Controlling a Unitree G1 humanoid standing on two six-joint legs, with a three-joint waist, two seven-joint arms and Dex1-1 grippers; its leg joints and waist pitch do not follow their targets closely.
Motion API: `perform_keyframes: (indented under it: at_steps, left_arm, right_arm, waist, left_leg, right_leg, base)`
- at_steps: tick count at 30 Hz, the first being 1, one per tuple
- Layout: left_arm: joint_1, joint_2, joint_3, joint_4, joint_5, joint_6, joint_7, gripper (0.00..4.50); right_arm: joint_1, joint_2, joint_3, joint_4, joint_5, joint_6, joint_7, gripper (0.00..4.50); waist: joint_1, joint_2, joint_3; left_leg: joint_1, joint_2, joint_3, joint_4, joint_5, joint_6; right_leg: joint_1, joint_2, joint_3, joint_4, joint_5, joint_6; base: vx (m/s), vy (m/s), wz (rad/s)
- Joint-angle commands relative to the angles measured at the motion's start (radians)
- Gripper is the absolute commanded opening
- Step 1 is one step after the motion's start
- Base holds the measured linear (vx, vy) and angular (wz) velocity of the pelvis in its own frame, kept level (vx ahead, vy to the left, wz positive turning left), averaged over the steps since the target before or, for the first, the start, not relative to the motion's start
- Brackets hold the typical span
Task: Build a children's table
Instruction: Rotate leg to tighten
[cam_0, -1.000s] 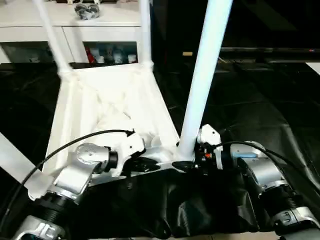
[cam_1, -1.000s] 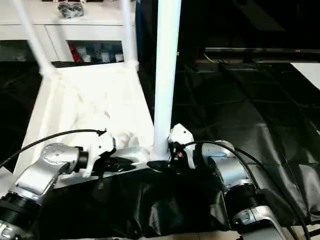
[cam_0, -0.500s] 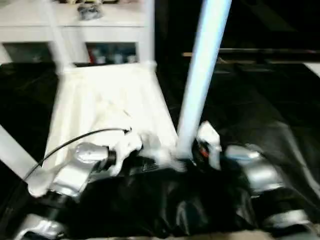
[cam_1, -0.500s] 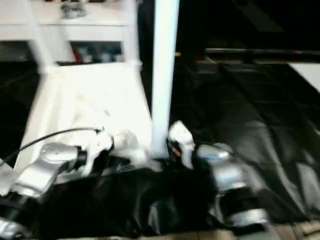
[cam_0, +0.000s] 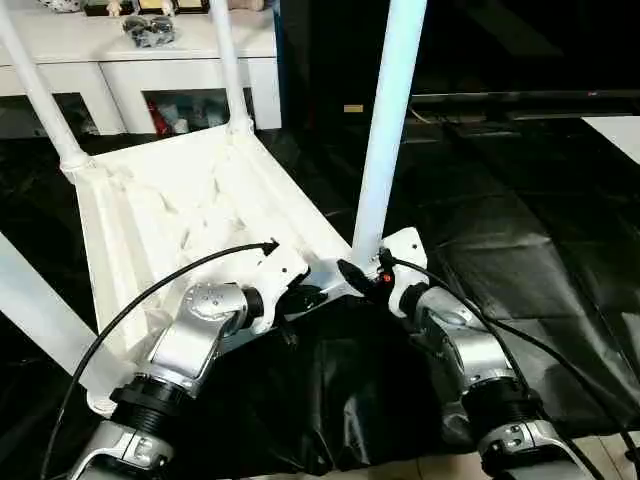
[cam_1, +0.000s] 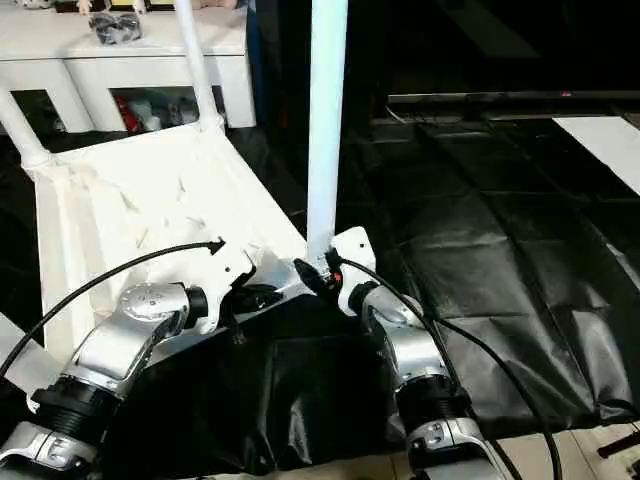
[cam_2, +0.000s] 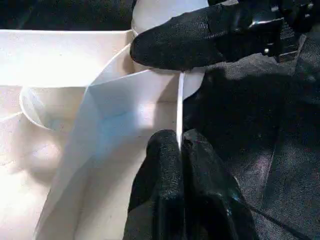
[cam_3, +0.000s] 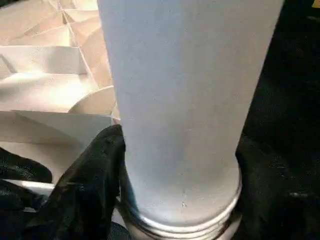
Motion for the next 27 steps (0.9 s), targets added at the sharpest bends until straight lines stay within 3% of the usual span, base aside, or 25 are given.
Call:
perform_keyframes:
  at_steps: [1,4,9,10,11,12,13,14,18,20,21,27]
  left_arm:
    - [-0.02,-0.063,-0.04,-0.058,-0.038,-0.027,-0.004,0.0]
    - [0.008,0.005,-0.04,-0.091,-0.06,-0.043,-0.098,0.0]
    - [0.014,0.076,-0.035,-0.098,-0.086,-0.072,-0.198,0.0]
    - [0.013,0.092,-0.03,-0.098,-0.097,-0.074,-0.227,0.0]
    - [0.013,0.093,-0.03,-0.098,-0.098,-0.074,-0.228,0.0]
    - [0.008,0.118,-0.029,-0.089,-0.107,-0.074,-0.273,0.0]
    - [0.008,0.118,-0.029,-0.089,-0.107,-0.074,-0.273,0.0]
    - [0.001,0.134,-0.03,-0.075,-0.108,-0.08,-0.307,0.0]
    - [-0.014,0.154,-0.035,-0.05,-0.117,-0.094,-0.354,0.0]
    - [-0.023,0.166,-0.043,-0.037,-0.124,-0.103,-0.379,0.0]
    - [-0.028,0.171,-0.045,-0.031,-0.129,-0.105,-0.392,0.0]
    - [-0.035,0.186,-0.044,-0.017,-0.137,-0.109,-0.445,0.0]
  right_arm:
    - [-0.012,0.07,0.093,-0.024,0.038,-0.012,0.132,3.47]
    - [-0.019,-0.027,0.105,-0.04,0.036,-0.009,0.25,3.83]
    - [-0.012,-0.127,0.115,-0.082,0.071,0.029,0.423,3.88]
    - [-0.007,-0.156,0.125,-0.094,0.075,0.03,0.474,3.88]
    - [-0.007,-0.157,0.125,-0.095,0.076,0.03,0.476,3.88]
    - [0.001,-0.199,0.137,-0.107,0.082,0.029,0.546,3.88]
    - [0.001,-0.199,0.137,-0.107,0.082,0.029,0.546,3.88]
    - [0.008,-0.228,0.136,-0.115,0.089,0.032,0.604,3.88]
    - [0.022,-0.27,0.141,-0.14,0.108,0.053,0.674,3.54]
    - [0.027,-0.29,0.149,-0.153,0.119,0.072,0.704,3.42]
    - [0.031,-0.298,0.152,-0.16,0.124,0.078,0.716,3.42]
    - [0.048,-0.31,0.175,-0.2,0.13,0.1,0.763,2.8]
  waist:
    - [0.001,-0.004,-0.063]
    - [0.004,-0.002,-0.065]
    - [0.009,-0.003,-0.069]
    - [0.015,0.009,-0.071]
    - [0.015,0.006,-0.069]
    - [0.019,0.016,-0.07]
    - [0.022,0.01,-0.071]
    - [0.027,0.012,-0.071]
    - [0.036,0.02,-0.069]
    - [0.041,0.015,-0.068]
    - [0.042,0.019,-0.068]
    - [0.051,0.015,-0.066]
  left_leg:
    - [0.022,0.038,-0.026,-0.082,-0.36,-0.008]
    - [0.021,0.039,-0.024,-0.08,-0.34,0.003]
    - [0.02,0.039,-0.02,-0.075,-0.293,0.027]
    - [0.024,0.04,-0.02,-0.074,-0.284,0.028]
    - [0.024,0.041,-0.019,-0.074,-0.283,0.03]
    - [0.023,0.042,-0.019,-0.074,-0.273,0.028]
    - [0.022,0.042,-0.017,-0.073,-0.268,0.031]
    - [0.023,0.042,-0.017,-0.072,-0.266,0.033]
    - [0.028,0.043,-0.016,-0.074,-0.3,0.017]
    - [0.031,0.044,-0.015,-0.075,-0.327,0.007]
    - [0.031,0.043,-0.016,-0.075,-0.328,0.005]
    - [0.032,0.044,-0.017,-0.077,-0.34,-0.005]
  right_leg:
    - [0.031,-0.049,0.036,-0.076,-0.378,-0.176]
    - [0.034,-0.048,0.037,-0.071,-0.339,-0.187]
    - [0.038,-0.047,0.037,-0.061,-0.259,-0.221]
    - [0.037,-0.045,0.036,-0.059,-0.238,-0.227]
    - [0.036,-0.042,0.036,-0.059,-0.227,-0.23]
    - [0.038,-0.042,0.035,-0.053,-0.199,-0.241]
    - [0.04,-0.041,0.034,-0.051,-0.179,-0.249]
    - [0.041,-0.042,0.034,-0.049,-0.17,-0.255]
    - [0.038,-0.042,0.034,-0.053,-0.203,-0.258]
    - [0.037,-0.042,0.035,-0.056,-0.234,-0.253]
    - [0.038,-0.043,0.036,-0.056,-0.238,-0.252]
    - [0.035,-0.046,0.037,-0.063,-0.304,-0.229]
  base:
    - [0.0,0.0,0.0]
    - [0.0,0.0,0.0]
    - [0.0,0.0,0.0]
    - [0.0,0.0,0.0]
    - [0.0,0.0,0.0]
    - [0.0,0.0,0.0]
    - [0.0,0.0,0.0]
    - [0.0,0.0,0.0]
    - [0.0,0.0,0.0]
    - [0.0,0.0,0.0]
    - [0.0,0.0,0.0]
    - [0.0,0.0,0.0]
